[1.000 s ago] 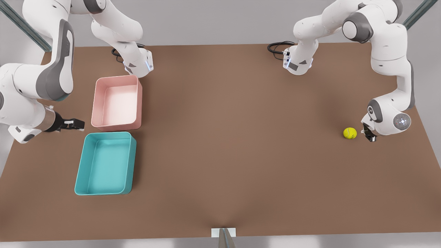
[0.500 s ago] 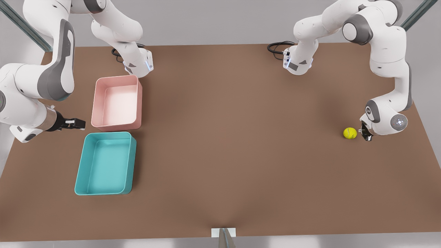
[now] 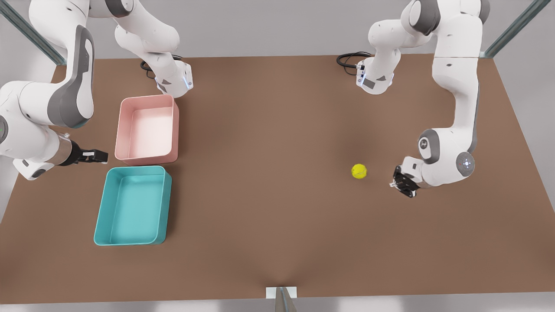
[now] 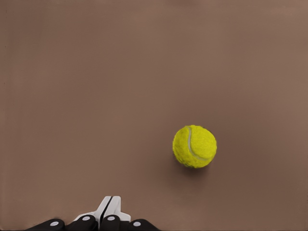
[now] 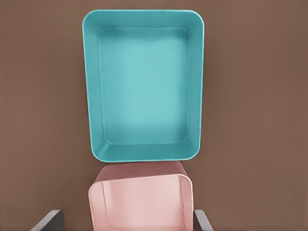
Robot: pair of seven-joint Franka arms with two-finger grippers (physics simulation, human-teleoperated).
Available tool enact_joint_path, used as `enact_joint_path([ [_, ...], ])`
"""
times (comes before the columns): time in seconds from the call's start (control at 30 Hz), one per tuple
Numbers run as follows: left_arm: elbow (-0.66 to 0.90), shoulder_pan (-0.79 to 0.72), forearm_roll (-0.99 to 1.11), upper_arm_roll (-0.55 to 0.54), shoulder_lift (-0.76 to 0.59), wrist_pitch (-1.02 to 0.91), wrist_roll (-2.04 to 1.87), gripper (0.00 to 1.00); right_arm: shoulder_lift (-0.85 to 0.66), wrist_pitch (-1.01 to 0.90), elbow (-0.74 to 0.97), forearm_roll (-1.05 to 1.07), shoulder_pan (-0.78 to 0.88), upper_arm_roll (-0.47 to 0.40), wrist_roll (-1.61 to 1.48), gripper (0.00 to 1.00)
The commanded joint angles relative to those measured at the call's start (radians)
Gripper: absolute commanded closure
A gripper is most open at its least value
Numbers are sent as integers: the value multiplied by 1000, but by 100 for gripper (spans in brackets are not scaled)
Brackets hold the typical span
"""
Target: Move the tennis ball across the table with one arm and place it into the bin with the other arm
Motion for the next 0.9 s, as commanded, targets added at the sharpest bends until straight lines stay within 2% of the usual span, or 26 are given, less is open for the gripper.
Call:
enact_joint_path([
  [0.0, 19, 4, -90, 0, -8, -85, -1307, 79, -1, 0, 0, 2, 0, 0, 5, 0],
  [0.03, 52, 1, -24, -2, -31, -171, -1342, 79, -1, 0, 0, 2, 0, 0, 5, 0],
  [0.1, 347, -2, 264, -88, -33, -599, -1557, 79, -1, 0, 0, 2, 0, 0, 5, 0],
  [0.13, 557, -2, 318, -128, -31, -856, -1568, 79, -1, 0, 0, 2, 0, 0, 5, 0],
  [0.17, 646, -2, 320, -155, -37, -973, -1521, 11, -1, 0, 0, 2, 0, 0, 5, 0],
  [0.2, 649, -5, 323, -163, -65, -1045, -1528, 0, -1, 0, -3, 2, 0, 0, 5, 0],
  [0.27, 681, -2, 333, -160, -62, -1052, -1680, 0, -1, 0, -6, 2, 0, 0, 5, 0],
  [0.67, 697, 1, 330, -177, -66, -1058, -1669, 0, 13, 9, -3, 4, 18, 1, 5, 0],
  [0.87, 697, 4, 313, -175, -66, -1069, -1668, 0, 173, 82, 135, 62, 414, 1, 575, 0],
])
